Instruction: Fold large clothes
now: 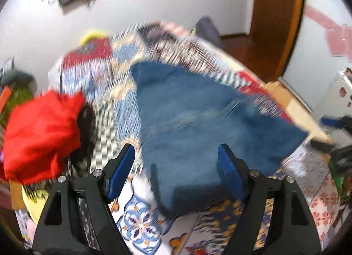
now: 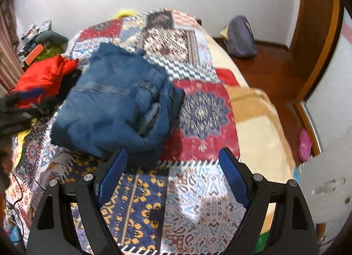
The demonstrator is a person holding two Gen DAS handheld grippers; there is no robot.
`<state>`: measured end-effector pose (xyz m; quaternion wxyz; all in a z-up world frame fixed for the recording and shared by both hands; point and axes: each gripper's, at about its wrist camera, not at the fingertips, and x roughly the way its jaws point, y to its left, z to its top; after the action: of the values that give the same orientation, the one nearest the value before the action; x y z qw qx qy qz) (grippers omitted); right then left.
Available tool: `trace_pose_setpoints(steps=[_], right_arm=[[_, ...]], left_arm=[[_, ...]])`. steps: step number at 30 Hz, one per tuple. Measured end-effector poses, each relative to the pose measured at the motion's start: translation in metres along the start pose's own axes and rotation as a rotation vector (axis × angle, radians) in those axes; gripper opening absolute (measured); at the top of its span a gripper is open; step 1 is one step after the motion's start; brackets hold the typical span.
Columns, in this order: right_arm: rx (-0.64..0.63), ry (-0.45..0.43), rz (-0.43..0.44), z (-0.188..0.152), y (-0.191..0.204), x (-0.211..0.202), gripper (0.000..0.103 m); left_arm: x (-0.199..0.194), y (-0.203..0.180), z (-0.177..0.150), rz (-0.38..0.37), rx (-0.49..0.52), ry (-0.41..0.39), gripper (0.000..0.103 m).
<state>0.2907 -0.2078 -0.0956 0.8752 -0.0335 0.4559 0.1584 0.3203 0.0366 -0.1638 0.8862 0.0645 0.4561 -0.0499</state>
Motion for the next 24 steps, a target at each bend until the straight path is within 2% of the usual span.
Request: trace_pose_setpoints(steps=[4,8,11,14,17,19,24], right_arm=[[-0.044,-0.036,0.01,0.016,0.016,0.002,0.083],[-0.049,-0.025,0.046,0.026,0.03,0.02,0.083],[-0.023,0.036,0.052,0.023,0.03,0.048,0.083],[0.009,0.093,0.024,0.013,0.02,0.066,0.083],[0.076,0.154,0.047,-0.003,-0.002,0.078,0.083],[0.063,0.162,0.039,-0.014,-0.007,0.08,0.086],[0.027,0.151,0.047,-0.022,-0.006,0.07,0.087]], left_arm=[[0.029,0.005,-0.023,-0.016,-0.006,0.094,0.077],[0.025,0.002,-0.039,0.006,-0.003,0.046,0.078],[0.022,-0.003,-0.043,0.019,-0.003,0.035,0.078],[0.02,-0.004,-0.044,0.016,-0.004,0.028,0.078],[0.023,0.002,-0.042,-0.009,-0.02,0.031,0.078],[0.024,0.003,-0.044,-0.023,-0.032,0.036,0.082],[0.027,0.008,-0.047,-0.064,-0.079,0.054,0.082]])
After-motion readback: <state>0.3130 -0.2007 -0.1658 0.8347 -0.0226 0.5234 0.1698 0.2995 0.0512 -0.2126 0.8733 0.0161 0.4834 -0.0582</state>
